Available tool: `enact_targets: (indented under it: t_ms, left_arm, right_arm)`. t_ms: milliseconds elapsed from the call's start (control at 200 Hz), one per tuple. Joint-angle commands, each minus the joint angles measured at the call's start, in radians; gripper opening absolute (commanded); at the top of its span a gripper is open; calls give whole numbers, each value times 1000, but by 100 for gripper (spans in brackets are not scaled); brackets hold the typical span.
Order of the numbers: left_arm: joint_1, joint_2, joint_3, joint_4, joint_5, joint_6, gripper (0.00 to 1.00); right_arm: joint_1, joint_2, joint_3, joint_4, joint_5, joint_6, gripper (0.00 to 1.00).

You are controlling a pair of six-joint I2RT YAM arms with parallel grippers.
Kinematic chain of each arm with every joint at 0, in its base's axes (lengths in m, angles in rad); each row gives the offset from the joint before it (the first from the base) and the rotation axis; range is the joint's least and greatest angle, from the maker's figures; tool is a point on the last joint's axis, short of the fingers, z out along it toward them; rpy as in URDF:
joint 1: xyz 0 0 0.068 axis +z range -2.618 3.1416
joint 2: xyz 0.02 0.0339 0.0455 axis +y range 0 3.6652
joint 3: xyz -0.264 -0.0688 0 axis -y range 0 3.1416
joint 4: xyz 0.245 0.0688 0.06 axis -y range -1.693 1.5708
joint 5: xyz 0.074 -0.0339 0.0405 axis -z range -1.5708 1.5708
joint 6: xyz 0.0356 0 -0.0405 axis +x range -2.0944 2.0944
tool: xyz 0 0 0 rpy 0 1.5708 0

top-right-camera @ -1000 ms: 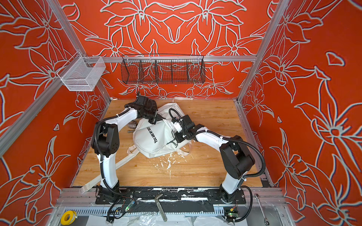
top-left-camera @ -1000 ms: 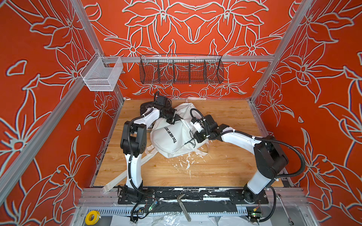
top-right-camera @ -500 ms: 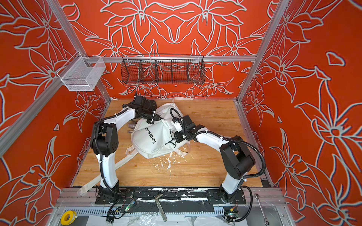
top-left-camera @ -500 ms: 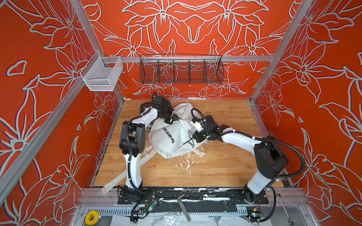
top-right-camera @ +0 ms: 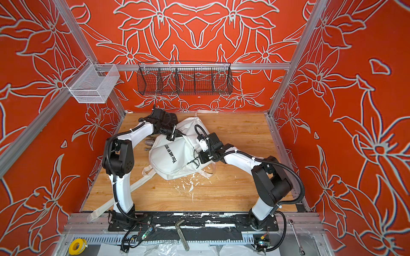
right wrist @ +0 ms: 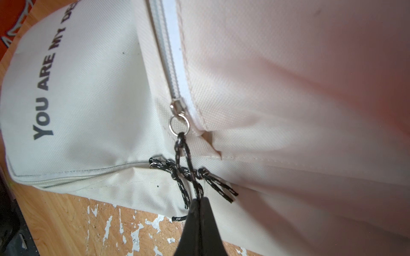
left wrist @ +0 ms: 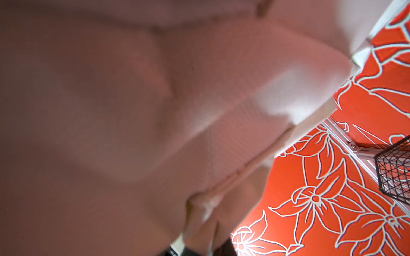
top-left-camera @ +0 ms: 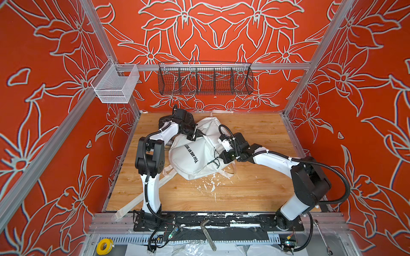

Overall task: Pack books, pencil case, and school supplies into a backpack
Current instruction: Zip the student bag at the center of the table.

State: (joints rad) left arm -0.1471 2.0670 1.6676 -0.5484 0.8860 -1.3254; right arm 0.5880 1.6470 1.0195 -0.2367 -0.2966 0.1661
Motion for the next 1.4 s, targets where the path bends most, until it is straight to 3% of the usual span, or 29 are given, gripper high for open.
enact_targets:
  t_ms: [0,595,751,996,1396]
  left_arm:
    - [130,-121,98,222,2,-50,0]
    - [152,-98,148,179,45,-34,0]
    - [133,-87,173,90,51,36,0]
    - [92,-100,59,125,63,44,0]
    - [119,14,297,-69,72,138,0]
  right_arm:
    - [-7,40,-134,-514,40,64,0]
    - [-9,89,-241,-497,31,163,0]
    - [-9,71,-203,-513,65,164,0]
    - [-9,67,-129,-557,83,143,0]
    - [-9,64,-291,-527,24,282,0]
